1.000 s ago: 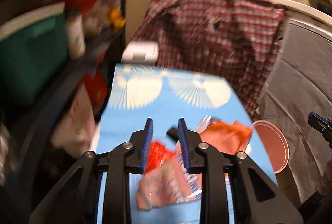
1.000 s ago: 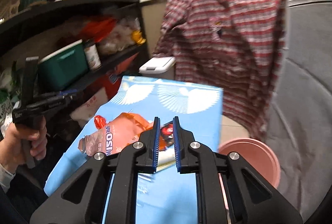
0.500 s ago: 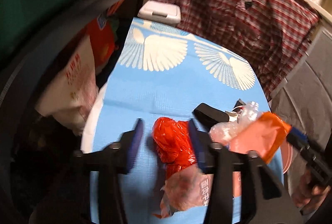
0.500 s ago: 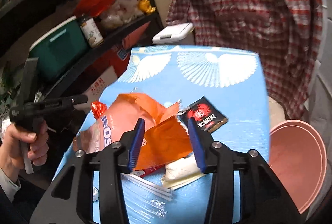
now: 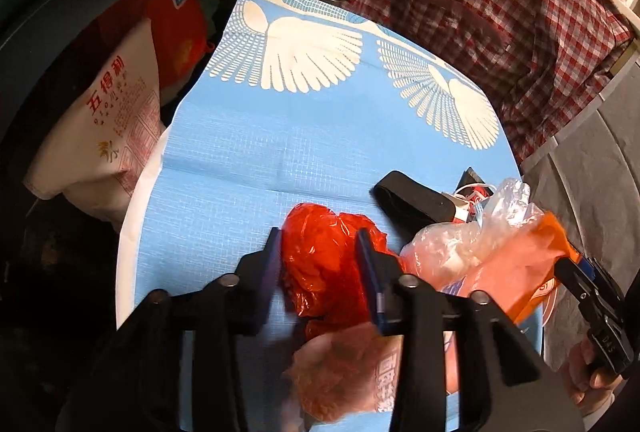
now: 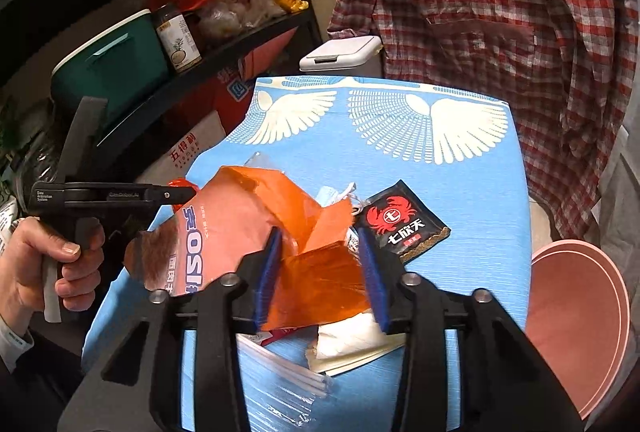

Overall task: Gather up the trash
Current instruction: 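Grasp the red plastic bag with the left tool while the right tool grasps the orange snack bag, then carry the orange snack bag with the right tool and drop it into the pink bucket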

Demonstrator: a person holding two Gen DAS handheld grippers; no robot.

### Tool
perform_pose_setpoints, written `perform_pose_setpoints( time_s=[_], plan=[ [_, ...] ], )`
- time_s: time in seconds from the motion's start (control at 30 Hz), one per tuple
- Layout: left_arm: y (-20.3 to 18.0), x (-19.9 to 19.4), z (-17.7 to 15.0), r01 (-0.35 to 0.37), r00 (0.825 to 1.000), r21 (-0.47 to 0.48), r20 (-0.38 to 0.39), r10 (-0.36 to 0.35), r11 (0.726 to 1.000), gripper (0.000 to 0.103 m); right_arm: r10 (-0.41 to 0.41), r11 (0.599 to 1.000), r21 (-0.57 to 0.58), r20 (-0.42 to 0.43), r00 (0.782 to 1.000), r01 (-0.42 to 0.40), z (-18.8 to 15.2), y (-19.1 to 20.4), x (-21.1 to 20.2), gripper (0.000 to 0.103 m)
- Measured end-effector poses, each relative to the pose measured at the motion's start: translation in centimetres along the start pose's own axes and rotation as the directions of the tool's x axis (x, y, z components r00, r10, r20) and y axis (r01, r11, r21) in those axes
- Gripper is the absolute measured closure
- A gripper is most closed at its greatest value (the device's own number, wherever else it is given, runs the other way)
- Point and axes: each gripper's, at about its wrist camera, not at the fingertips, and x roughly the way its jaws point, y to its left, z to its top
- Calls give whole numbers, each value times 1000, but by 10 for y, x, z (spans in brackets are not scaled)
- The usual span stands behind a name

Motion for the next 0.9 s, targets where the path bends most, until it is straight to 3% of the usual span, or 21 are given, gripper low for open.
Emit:
perform_pose_setpoints(
  time_s=[0.1,0.4,0.9],
  plan=[
    [1,-7,1,-7,1000,-2,16,7,1000,80,-1,1000,-12,19,1000,2,1,3,-8,74],
    [5,-46,2,-14,994,-27,112,17,1000,84,-14,1000,-9,103,995,15,4,3,-50,77],
    [-25,-119,-14,-36,947,-14,320,39,999,84,-156,988,35,209,965,152,-3,-16,-119,77]
  ],
)
